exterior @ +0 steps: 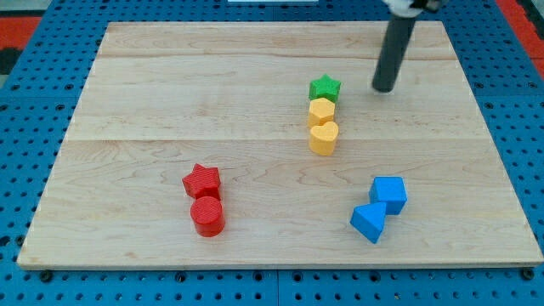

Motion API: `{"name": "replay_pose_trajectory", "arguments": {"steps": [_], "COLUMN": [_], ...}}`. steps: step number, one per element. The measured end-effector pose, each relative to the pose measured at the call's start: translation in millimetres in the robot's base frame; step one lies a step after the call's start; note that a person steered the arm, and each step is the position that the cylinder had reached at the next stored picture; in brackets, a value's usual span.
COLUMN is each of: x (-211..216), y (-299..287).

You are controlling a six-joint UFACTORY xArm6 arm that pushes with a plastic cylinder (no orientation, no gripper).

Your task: Move the green star to the bottom left side of the green circle

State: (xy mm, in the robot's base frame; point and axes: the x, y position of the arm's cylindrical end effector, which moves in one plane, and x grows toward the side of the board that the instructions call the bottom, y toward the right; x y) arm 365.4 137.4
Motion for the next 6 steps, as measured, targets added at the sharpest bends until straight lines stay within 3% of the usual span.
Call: {"name": "replay_pose_trajectory", "arguments": {"steps": [1,2,3,4,5,6], "x": [46.0,20.2,2.0,25.7,17.8,-31.3], "y": [-51.1,-109.2,-101.8,-98.2,-76.0,-72.5]}}
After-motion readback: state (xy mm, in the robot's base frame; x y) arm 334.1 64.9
